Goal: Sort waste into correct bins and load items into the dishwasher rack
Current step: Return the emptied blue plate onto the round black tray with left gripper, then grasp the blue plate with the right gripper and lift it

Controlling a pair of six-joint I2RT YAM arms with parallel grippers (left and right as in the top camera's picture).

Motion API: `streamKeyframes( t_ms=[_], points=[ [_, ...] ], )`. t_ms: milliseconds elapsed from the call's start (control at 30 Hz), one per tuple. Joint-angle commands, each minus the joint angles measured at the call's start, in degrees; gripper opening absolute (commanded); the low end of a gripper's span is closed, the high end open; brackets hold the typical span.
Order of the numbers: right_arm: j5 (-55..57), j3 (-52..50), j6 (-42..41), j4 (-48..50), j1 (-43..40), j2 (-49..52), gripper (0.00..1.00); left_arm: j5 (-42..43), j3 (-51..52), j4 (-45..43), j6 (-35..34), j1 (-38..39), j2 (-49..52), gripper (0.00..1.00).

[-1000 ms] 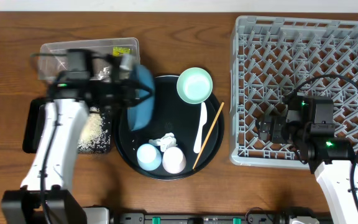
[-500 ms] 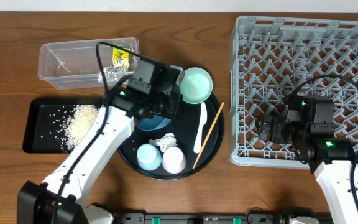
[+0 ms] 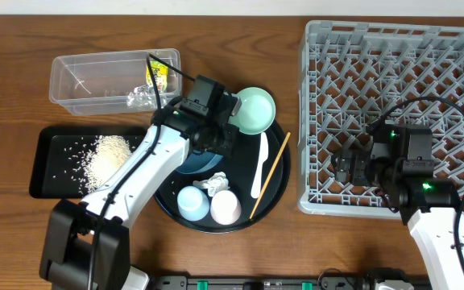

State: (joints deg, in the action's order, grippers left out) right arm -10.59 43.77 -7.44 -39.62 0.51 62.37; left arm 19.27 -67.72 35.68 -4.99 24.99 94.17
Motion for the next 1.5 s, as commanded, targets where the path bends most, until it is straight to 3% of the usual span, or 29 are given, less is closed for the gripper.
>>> streamKeyframes(
  t_ms=[0,67,200,400,600,767,933,1100,1233,1333,1467],
  points=[
    [-1.53,1.11,-0.87,-0.07,0.31,-0.11,0.99,-0.90,-0.35,-0.13,-0.55,-0.04,0.59,0.15],
    [-4.15,1.11,-0.87,-0.02,0.31,-0.11,0.99,-0.90,-0.37,-0.15,-0.55,-0.04,0.59,0.29],
    [-6.38,1.11,-0.85,-0.02,0.31,-0.11,0.99,-0.85,-0.37,0.00,-0.55,-0.04,0.52,0.45],
    [-6.36,1.14,-0.66,0.17,0.31,-0.11,0.99,-0.72,-1.31,0.94,-0.55,-0.39,-2.56,0.52],
    [-6.43,5.31,0.50,-2.56,0.33,-0.11,0.96,-0.74,-3.02,8.11,-1.40,-5.46,-11.37,0.58],
    [-6.38,13.57,2.38,-7.85,2.95,0.33,0.97,-1.20,-3.02,16.72,-1.33,-15.26,-19.06,0.67],
    [-6.34,20.41,1.38,-10.54,10.45,4.55,0.95,-4.33,-3.02,24.50,-1.33,-28.55,-23.06,0.69],
    [-4.42,25.00,-3.08,-10.54,19.43,12.96,0.90,-5.62,-2.95,28.06,-1.40,-38.95,-22.86,0.85],
    [-2.27,28.13,-6.36,-9.66,25.68,21.44,0.90,-5.62,-2.64,28.39,-2.27,-42.88,-22.69,0.91],
    [-1.01,29.00,-11.45,-7.98,29.00,27.12,0.85,-5.62,-2.64,28.33,-2.86,-43.34,-22.69,0.92],
    [-0.46,28.98,-18.32,-3.08,32.79,34.51,0.66,-5.62,-2.64,28.35,-2.86,-43.34,-22.69,0.92]
  ],
)
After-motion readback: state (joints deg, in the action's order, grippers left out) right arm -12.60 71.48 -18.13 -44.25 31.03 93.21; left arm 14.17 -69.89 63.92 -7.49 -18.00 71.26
